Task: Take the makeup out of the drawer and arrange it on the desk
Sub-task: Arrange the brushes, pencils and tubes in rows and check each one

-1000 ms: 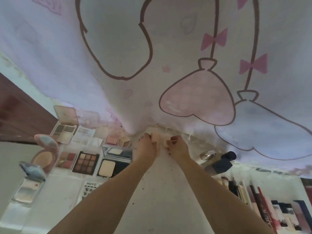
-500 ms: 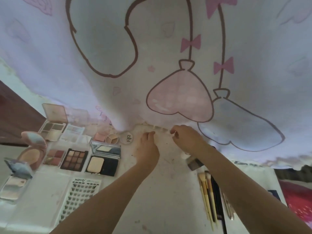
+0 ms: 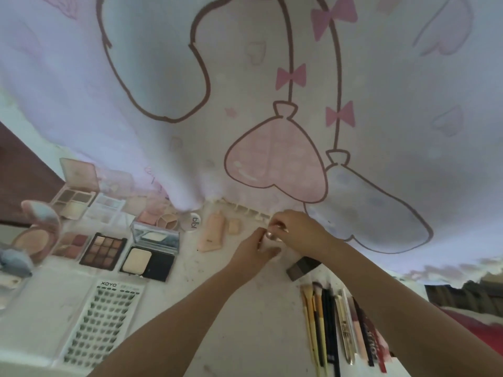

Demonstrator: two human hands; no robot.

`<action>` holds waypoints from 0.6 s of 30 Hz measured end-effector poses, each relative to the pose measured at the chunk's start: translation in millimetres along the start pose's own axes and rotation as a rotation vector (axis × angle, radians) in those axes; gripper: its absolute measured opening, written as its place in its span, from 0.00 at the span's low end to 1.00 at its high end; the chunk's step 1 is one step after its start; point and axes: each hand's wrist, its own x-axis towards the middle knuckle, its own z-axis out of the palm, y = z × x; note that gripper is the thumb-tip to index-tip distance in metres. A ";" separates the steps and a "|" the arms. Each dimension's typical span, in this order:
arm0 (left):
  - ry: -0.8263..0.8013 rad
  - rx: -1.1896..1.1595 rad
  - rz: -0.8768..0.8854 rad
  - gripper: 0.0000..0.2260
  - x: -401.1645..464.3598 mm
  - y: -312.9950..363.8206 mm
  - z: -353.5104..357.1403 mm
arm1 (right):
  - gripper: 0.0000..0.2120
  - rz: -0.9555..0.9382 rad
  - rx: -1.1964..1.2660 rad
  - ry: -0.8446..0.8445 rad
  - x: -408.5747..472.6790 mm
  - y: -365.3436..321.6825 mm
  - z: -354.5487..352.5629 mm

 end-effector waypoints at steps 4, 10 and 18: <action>0.240 0.228 0.165 0.13 -28.1 1.6 -31.9 | 0.27 0.199 0.005 -0.031 3.6 -28.2 -5.7; 0.281 0.383 0.197 0.16 -63.8 -6.2 -63.8 | 0.22 0.202 0.235 -0.116 0.0 -57.8 4.2; 0.239 0.572 0.293 0.18 -88.3 -18.1 -84.5 | 0.17 0.214 0.477 -0.142 -20.1 -69.0 24.5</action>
